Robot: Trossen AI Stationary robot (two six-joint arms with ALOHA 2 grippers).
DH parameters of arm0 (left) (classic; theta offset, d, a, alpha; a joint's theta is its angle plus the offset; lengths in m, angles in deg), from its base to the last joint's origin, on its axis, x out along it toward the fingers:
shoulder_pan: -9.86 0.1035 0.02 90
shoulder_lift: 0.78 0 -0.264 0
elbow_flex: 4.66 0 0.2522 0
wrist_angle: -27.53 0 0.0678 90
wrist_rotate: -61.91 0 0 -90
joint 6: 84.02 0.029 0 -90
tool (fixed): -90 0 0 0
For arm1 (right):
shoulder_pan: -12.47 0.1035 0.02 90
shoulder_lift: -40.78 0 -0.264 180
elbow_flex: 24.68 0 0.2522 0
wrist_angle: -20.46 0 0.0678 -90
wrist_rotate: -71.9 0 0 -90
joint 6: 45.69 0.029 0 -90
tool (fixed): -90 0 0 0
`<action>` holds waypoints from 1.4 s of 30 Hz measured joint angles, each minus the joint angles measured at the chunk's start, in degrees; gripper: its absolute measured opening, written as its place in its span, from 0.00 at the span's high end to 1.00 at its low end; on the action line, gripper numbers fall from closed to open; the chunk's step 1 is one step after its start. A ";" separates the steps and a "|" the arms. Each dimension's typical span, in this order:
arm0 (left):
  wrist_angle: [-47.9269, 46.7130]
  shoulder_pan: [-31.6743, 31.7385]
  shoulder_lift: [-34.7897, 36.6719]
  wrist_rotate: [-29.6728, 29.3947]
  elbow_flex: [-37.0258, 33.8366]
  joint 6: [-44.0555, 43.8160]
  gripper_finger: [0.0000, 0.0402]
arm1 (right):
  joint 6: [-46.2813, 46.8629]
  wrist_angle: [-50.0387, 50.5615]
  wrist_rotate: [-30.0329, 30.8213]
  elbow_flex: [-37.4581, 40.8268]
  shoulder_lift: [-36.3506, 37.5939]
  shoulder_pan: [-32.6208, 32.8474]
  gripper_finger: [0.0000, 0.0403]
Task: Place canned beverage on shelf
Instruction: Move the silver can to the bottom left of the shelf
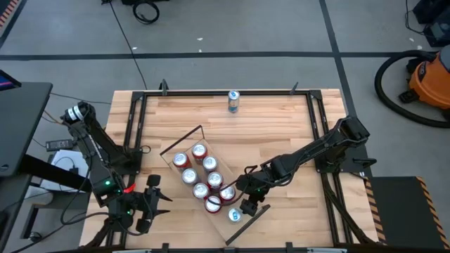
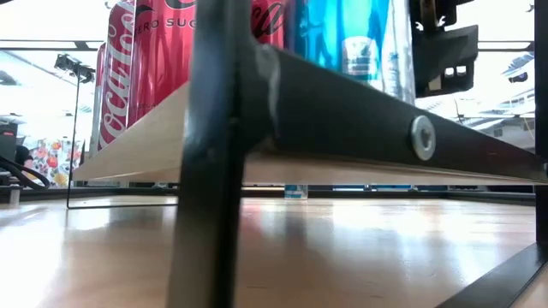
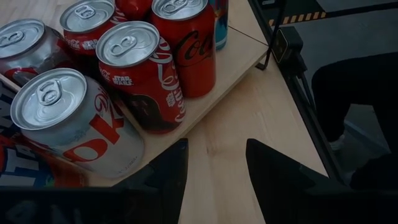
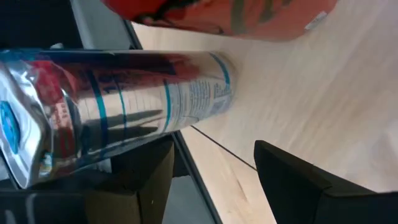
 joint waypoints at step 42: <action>0.00 0.00 -0.02 0.13 0.00 0.00 0.57 | -0.92 -1.57 -0.72 0.00 -1.23 -0.14 0.42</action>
